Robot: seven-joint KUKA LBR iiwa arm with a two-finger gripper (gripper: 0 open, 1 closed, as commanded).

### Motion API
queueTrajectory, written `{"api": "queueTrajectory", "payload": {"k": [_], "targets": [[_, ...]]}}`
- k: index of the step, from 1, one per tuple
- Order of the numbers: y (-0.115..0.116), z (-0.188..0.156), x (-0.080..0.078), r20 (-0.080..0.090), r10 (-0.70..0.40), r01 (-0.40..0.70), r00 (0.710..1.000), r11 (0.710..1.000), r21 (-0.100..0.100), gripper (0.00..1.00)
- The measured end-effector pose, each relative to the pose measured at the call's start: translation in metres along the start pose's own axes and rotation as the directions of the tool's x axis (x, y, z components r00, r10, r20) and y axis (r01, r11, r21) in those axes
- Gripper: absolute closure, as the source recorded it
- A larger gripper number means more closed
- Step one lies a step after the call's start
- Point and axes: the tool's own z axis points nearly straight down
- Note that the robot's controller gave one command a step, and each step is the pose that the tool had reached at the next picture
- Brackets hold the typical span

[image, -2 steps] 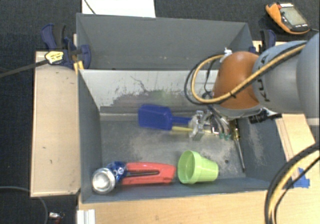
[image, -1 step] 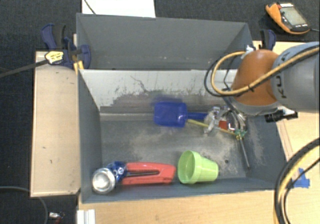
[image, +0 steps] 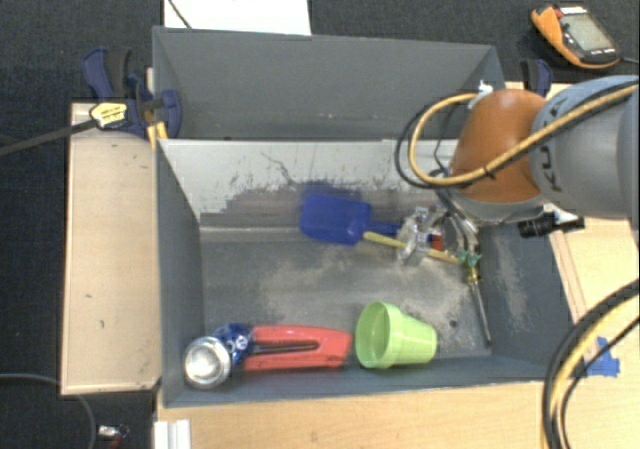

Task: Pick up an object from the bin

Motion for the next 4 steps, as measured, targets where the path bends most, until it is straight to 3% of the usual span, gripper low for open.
{"api": "queueTrajectory", "payload": {"k": [4], "targets": [[-0.0002,0.0,-0.0001,0.0,-0.007,0.007,1.0,1.0,0.001,1.0]]}}
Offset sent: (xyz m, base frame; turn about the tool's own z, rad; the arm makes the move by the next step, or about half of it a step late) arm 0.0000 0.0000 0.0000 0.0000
